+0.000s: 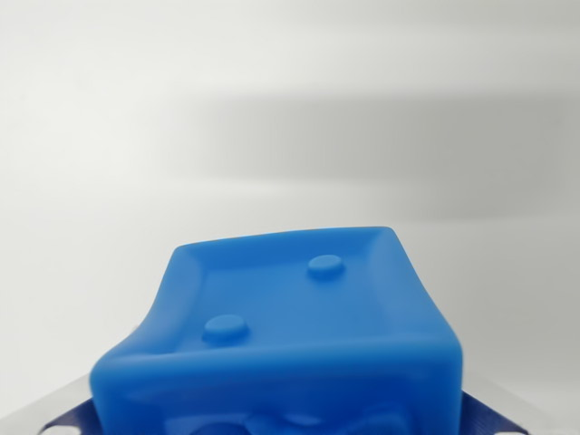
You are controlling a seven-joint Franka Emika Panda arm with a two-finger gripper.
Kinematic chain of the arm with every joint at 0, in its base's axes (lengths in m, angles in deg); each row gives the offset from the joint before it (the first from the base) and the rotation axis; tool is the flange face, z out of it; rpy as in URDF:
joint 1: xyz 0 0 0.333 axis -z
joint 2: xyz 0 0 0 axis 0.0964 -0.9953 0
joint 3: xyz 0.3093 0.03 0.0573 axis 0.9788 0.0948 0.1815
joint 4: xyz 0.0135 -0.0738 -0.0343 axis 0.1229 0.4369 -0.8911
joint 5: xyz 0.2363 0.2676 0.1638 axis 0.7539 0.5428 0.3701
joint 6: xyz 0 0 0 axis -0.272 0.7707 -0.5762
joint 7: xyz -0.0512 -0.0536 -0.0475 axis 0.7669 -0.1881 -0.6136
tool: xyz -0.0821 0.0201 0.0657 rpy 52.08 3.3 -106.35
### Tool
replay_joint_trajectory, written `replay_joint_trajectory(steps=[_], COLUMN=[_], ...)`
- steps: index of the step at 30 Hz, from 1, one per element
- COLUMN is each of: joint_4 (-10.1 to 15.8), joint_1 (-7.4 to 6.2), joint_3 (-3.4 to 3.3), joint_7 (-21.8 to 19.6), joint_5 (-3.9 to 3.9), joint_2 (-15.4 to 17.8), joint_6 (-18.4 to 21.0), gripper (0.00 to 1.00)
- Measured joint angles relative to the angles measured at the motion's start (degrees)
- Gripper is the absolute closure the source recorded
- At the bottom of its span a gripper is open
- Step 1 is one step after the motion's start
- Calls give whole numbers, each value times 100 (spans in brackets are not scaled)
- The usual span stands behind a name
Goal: Stack cube
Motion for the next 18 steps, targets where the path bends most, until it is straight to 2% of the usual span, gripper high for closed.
replay_joint_trajectory(steps=[18], joint_4=[659], joint_1=[-108], joint_3=[1], joint_7=[-284], joint_5=[-5], joint_2=[539], joint_6=[-125], gripper=[100])
